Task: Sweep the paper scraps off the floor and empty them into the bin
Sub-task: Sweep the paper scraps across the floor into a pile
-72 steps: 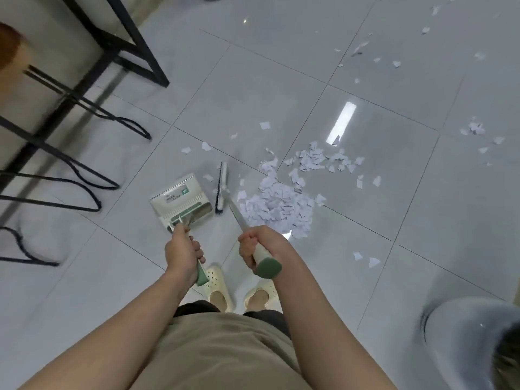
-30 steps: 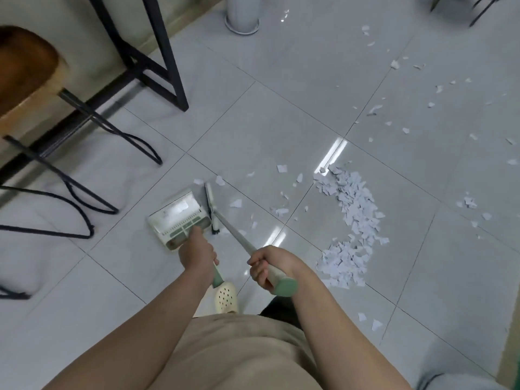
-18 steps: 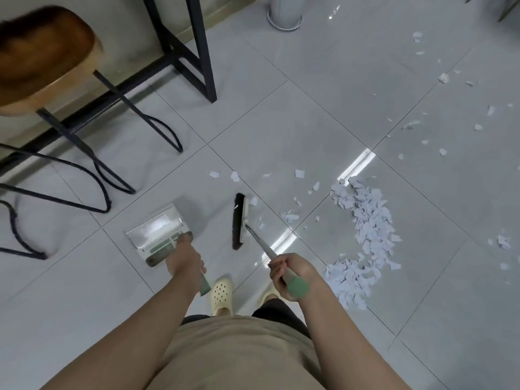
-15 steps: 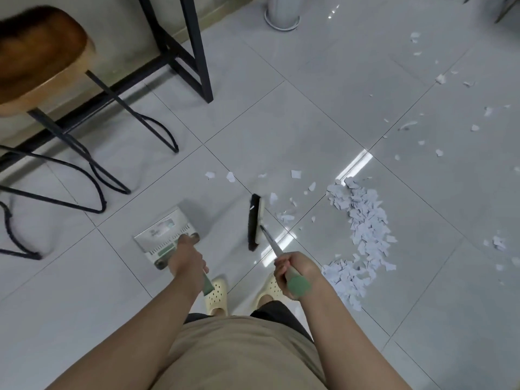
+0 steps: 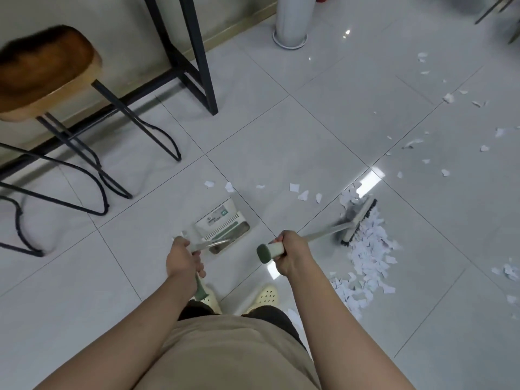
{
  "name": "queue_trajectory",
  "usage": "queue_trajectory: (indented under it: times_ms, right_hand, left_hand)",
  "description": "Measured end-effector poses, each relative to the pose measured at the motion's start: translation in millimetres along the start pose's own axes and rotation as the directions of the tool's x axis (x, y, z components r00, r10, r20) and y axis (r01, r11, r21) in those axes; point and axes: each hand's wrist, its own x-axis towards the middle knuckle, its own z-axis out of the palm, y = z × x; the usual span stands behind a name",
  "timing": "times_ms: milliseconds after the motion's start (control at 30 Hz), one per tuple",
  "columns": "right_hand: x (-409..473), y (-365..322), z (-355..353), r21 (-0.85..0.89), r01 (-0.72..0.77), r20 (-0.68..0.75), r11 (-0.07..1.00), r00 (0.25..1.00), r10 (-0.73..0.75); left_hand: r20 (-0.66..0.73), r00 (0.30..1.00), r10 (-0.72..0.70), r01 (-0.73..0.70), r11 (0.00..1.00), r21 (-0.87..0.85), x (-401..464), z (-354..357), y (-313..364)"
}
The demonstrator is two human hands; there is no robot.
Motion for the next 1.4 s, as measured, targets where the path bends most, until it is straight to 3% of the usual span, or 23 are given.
queue_trajectory:
  times_ms: [267, 600, 733, 900, 1100, 1267, 1400]
  right_hand:
    - [-54, 4, 60, -0.031, -0.053, 0.250, 0.998, 0.966, 0.059]
    - [-25, 37, 198, -0.304, -0.255, 0.356, 0.918, 0.863, 0.357]
    - [3, 45, 258, -0.310, -0.304, 0.365, 0.901, 0.836, 0.408]
    - [40, 22, 277, -0.176, -0.307, 0.242, 0.935, 0.907, 0.343]
    - [48, -35, 227, 0.020, -0.213, -0.003, 0.977, 0.977, 0.213]
    - [64, -79, 177, 0.037, -0.078, -0.214, 0.996, 0.973, 0.084]
    - [73, -115, 140, 0.144, 0.025, -0.267, 0.989, 0.964, 0.015]
  left_hand:
    - [-0.070, 0.992, 0.102, -0.101, 0.995, 0.018, 11, 0, 29]
    - [-0.133, 0.977, 0.164, -0.157, 0.986, 0.059, 83, -34, 102]
    - [-0.149, 0.982, 0.116, -0.115, 0.993, 0.013, 126, -57, 146]
    - [-0.105, 0.992, 0.075, -0.069, 0.996, 0.061, 161, -62, 181]
    - [-0.023, 0.998, 0.065, -0.059, 0.977, 0.206, 169, -16, 198]
    - [0.026, 0.998, 0.058, -0.062, 0.972, 0.228, 156, 42, 206]
    - [0.101, 0.993, 0.059, -0.087, 0.951, 0.297, 141, 99, 207]
